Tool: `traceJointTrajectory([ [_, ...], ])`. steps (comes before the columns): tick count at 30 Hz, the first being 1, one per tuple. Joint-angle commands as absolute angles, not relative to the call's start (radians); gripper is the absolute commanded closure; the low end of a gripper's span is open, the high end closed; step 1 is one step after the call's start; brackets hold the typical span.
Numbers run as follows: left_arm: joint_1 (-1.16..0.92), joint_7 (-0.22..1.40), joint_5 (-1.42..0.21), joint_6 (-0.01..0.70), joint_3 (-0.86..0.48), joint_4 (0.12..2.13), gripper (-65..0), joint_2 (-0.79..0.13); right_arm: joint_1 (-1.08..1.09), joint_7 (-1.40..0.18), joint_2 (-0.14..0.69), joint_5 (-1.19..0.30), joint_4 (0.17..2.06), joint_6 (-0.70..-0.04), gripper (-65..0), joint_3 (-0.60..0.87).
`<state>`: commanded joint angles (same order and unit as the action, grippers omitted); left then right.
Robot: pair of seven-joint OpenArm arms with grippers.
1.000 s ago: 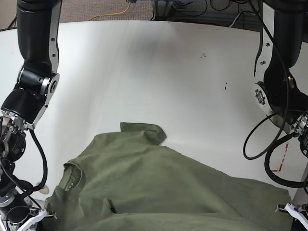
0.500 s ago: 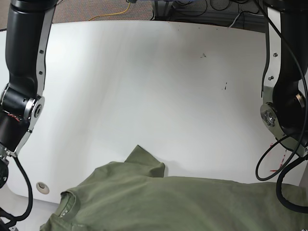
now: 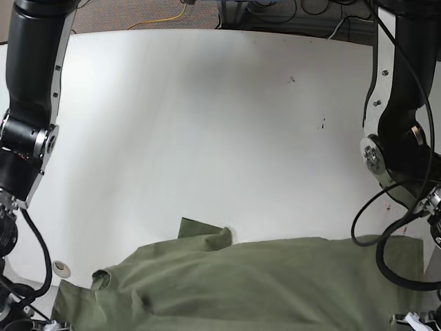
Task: Layout the t-shirt on the table in an organized manner, then fold the t-shirt properly
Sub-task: 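Lift the shirt high with both grippers and shake it out, then lay the shirt flat by dragging both grippers back across the table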
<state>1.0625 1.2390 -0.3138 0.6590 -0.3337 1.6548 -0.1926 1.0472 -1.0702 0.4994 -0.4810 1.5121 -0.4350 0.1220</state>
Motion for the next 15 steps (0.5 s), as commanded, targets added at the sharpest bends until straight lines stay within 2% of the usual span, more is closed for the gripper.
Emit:
traceJointTrajectory([
  [4,0.96,1.271,-0.314,0.661,-0.334,1.728,0.0,-0.189,0.947,-1.147,0.461,-0.483,1.59,-0.441,0.0,0.196],
  [9,0.834,1.319,-0.315,0.668,-0.334,1.817,0.0,-0.186,0.803,-1.155,0.455,-0.483,1.684,-0.441,0.0,0.229],
  [12,0.75,1.348,-0.315,0.698,-0.338,1.873,0.0,-0.186,0.685,-1.164,0.44,-0.483,1.755,-0.441,0.0,0.259],
  [15,0.648,1.353,-0.315,0.698,-0.338,1.913,0.0,-0.189,0.575,-1.182,0.401,-0.483,1.817,-0.443,0.0,0.286],
])
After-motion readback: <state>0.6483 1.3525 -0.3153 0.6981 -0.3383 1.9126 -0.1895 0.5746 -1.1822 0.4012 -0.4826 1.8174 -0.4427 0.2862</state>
